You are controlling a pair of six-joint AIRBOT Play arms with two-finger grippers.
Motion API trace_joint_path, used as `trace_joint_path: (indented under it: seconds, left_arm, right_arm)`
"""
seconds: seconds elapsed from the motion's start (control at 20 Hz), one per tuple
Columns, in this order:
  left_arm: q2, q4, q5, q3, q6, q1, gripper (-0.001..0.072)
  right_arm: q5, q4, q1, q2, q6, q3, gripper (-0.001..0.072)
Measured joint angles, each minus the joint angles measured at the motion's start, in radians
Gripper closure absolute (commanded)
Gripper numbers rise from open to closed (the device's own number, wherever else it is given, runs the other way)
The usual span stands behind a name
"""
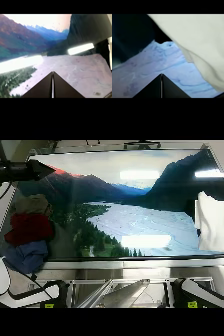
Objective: Fold the shirts.
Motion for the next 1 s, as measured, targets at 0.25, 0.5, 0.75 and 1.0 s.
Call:
trace_joint_path:
  seconds: [0.25, 0.5, 0.75, 1.0]
  left_arm:
    - [0.161, 0.002, -0.045, -0.233, -0.023, -0.042, 0.069]
    - [0.354, 0.003, 0.034, -0.678, -0.035, -0.22, 0.0689]
    - [0.453, 0.002, 0.156, -0.967, -0.041, -0.369, 0.0689]
    - [0.475, 0.001, 0.212, -1.038, -0.041, -0.415, 0.0689]
  right_arm:
    - [-0.032, 0.077, 0.298, 0.143, -0.098, -0.167, 0.0697]
    - [-0.172, 0.103, 0.612, 0.329, -0.126, -0.562, 0.0697]
    - [-0.3, 0.165, 0.752, 0.404, -0.137, -0.798, 0.0696]
    - [-0.327, 0.184, 0.78, 0.417, -0.145, -0.848, 0.0695]
